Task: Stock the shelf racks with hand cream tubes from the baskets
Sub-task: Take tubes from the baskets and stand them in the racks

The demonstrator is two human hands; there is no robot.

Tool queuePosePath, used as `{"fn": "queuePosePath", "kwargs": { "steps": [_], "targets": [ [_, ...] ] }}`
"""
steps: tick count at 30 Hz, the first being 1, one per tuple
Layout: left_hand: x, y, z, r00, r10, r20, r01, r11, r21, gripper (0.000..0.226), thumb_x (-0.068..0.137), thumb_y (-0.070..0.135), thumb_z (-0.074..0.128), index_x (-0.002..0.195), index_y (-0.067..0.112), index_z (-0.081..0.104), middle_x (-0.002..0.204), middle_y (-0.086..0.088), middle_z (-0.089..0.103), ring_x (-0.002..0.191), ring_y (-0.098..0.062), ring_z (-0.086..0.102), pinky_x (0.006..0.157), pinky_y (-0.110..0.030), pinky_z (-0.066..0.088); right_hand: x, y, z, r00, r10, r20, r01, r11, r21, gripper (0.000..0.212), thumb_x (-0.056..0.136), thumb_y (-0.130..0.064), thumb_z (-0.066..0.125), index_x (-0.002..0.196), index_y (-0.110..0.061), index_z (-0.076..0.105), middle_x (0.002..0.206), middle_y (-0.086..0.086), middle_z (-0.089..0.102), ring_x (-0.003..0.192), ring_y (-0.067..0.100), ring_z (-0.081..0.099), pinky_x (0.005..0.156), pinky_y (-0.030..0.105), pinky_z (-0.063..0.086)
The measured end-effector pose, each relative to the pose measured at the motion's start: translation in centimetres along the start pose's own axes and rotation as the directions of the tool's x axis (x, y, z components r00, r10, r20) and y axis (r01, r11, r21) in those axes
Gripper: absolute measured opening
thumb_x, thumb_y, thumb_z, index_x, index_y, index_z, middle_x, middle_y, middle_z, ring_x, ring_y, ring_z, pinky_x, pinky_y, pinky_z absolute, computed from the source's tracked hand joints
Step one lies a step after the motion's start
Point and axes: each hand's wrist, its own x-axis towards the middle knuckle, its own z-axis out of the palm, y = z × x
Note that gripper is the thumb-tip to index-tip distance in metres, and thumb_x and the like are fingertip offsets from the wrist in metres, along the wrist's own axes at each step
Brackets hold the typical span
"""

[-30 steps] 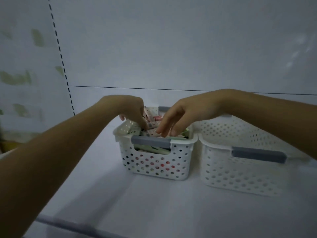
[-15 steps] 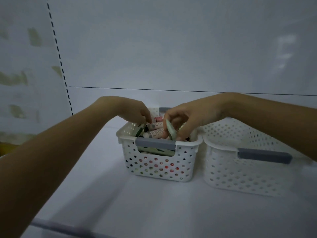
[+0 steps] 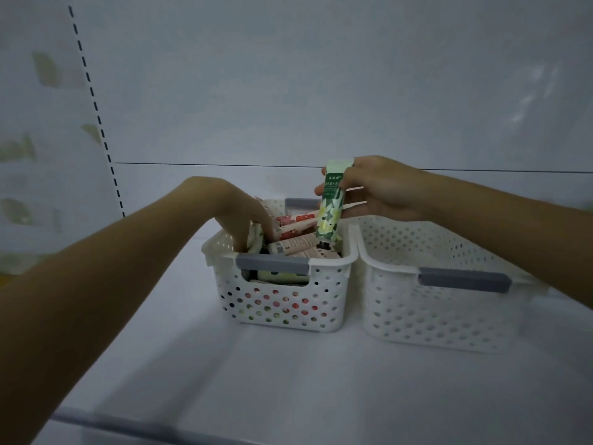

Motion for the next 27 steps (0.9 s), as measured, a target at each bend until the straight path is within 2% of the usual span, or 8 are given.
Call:
{"fn": "queuePosePath", "kwargs": {
  "steps": [2,6,8,12,16,19,22,27],
  "targets": [
    [0.1,-0.3,0.4,0.998,0.031,-0.061,-0.034,0.998,-0.052,0.048,0.084,0.019,0.064,0.129,0.032,0.049,0.138,0.004,0.042,0.125,-0.016,0.04,0.104,-0.033,0.034,-0.3,0.2,-0.3,1.0,0.003,-0.021,-0.003,1.0,0.01,0.029,0.095,-0.001,0.036,0.122,0.002,0.045,0.103,0.013,0.068,0.095,0.025,0.066,0.079,0.037,0.057],
    [-0.6,-0.9,0.5,0.943,0.055,-0.329,-0.182,0.913,-0.366,0.034,0.092,0.026,0.051,0.124,0.015,0.055,0.129,-0.002,0.056,0.117,-0.018,0.051,0.101,-0.033,0.036,-0.5,0.3,-0.8,0.998,-0.016,-0.065,0.022,0.995,0.096,0.031,0.093,0.0,0.035,0.122,-0.001,0.047,0.1,0.011,0.066,0.091,0.024,0.066,0.078,0.036,0.056],
    [-0.9,-0.8,0.1,0.902,0.011,-0.432,-0.26,0.812,-0.522,0.032,0.094,0.025,0.046,0.12,0.01,0.056,0.124,-0.006,0.058,0.112,-0.021,0.054,0.099,-0.034,0.039,-0.7,0.1,-1.2,0.994,-0.039,-0.099,0.053,0.988,0.146,0.029,0.092,0.001,0.036,0.115,-0.006,0.051,0.095,0.01,0.062,0.088,0.024,0.067,0.08,0.037,0.055],
    [-1.4,1.1,-1.4,0.859,-0.097,-0.503,-0.394,0.501,-0.77,0.023,0.097,0.028,0.041,0.113,0.013,0.049,0.1,-0.001,0.058,0.098,-0.023,0.06,0.082,-0.03,0.053,-1.4,-0.4,-2.5,0.983,-0.077,-0.168,0.124,0.949,0.29,0.015,0.094,-0.001,0.038,0.094,-0.007,0.051,0.095,0.011,0.059,0.08,0.021,0.07,0.07,0.03,0.057],
    [-1.8,3.8,-2.7,0.797,-0.136,-0.588,-0.49,0.422,-0.763,0.025,0.099,0.03,0.037,0.113,0.012,0.046,0.083,-0.001,0.057,0.065,-0.013,0.054,0.055,-0.019,0.049,-2.5,-0.3,-4.6,0.974,-0.09,-0.21,0.159,0.928,0.337,0.025,0.098,-0.01,0.04,0.119,-0.006,0.052,0.101,0.005,0.064,0.077,0.012,0.07,0.064,0.024,0.056],
    [-1.6,6.2,-3.7,0.775,-0.143,-0.615,-0.54,0.355,-0.763,0.025,0.099,0.03,0.038,0.111,0.01,0.046,0.074,-0.001,0.05,0.059,-0.012,0.047,0.056,-0.022,0.041,-3.9,-0.1,-6.7,0.966,-0.09,-0.241,0.172,0.923,0.345,0.026,0.099,-0.012,0.039,0.121,-0.007,0.051,0.101,0.004,0.063,0.07,0.01,0.07,0.061,0.022,0.056],
    [-0.9,9.3,-5.2,0.811,-0.181,-0.556,-0.501,0.275,-0.821,0.029,0.099,0.037,0.03,0.103,0.014,0.047,0.075,-0.002,0.05,0.059,-0.013,0.047,0.056,-0.024,0.039,-5.7,0.4,-9.4,0.957,-0.078,-0.281,0.174,0.926,0.336,0.026,0.098,-0.01,0.04,0.122,-0.008,0.049,0.101,0.007,0.061,0.072,0.012,0.07,0.066,0.026,0.057],
    [0.7,16.0,-8.2,0.84,-0.128,-0.527,-0.493,0.221,-0.841,0.021,0.098,0.029,0.036,0.105,0.015,0.05,0.082,-0.004,0.053,0.065,-0.015,0.057,0.067,-0.029,0.05,-9.4,0.9,-15.3,0.943,-0.066,-0.325,0.173,0.935,0.311,0.008,0.097,-0.007,0.042,0.101,-0.005,0.048,0.093,0.01,0.06,0.078,0.02,0.071,0.072,0.029,0.058]
  ]
}}
